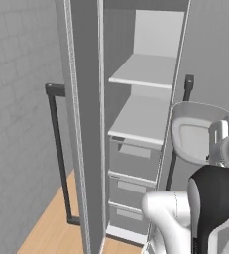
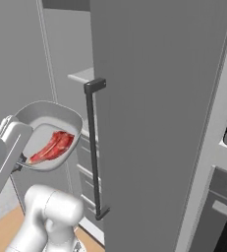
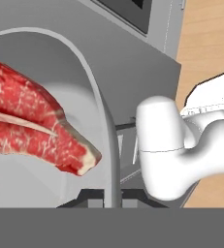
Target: Take the meat container that has the steak and place it on the second highest rack of the freezer. Then take the vegetable container that has the mushrooms and place it on the highest rack of the freezer.
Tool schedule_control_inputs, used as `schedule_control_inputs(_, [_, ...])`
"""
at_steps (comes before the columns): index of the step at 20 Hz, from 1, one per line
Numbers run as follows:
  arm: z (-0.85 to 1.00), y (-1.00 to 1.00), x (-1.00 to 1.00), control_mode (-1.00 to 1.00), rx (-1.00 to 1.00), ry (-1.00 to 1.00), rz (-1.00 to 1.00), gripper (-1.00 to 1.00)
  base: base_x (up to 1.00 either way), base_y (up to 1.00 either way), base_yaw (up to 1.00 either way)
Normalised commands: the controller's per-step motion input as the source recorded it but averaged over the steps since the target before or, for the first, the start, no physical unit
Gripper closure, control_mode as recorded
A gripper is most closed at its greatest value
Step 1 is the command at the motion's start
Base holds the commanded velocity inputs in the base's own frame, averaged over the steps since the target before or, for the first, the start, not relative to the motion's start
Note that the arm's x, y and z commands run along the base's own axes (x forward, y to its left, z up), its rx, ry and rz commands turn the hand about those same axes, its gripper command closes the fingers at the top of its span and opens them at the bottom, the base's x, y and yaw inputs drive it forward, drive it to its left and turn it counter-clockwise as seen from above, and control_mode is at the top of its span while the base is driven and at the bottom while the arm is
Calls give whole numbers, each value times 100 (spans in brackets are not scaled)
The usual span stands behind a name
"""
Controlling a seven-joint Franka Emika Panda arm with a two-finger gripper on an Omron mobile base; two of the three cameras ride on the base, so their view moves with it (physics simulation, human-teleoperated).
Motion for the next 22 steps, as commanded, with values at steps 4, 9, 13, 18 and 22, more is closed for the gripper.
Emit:
schedule_control_inputs(4, [0, 0, 0, 100, 0, 0, 0, 100, 49, 19, 0])
schedule_control_inputs(9, [0, 0, 0, 100, 0, 0, 0, 100, 42, 21, 0])
schedule_control_inputs(13, [22, 16, 26, -100, 0, 6, 0, 100, 0, 0, 0])
schedule_control_inputs(18, [40, 8, 25, -100, 0, 5, 2, 100, 0, 0, 0])
schedule_control_inputs(22, [16, 27, 35, -100, 0, 1, 8, 100, 0, 0, 0])
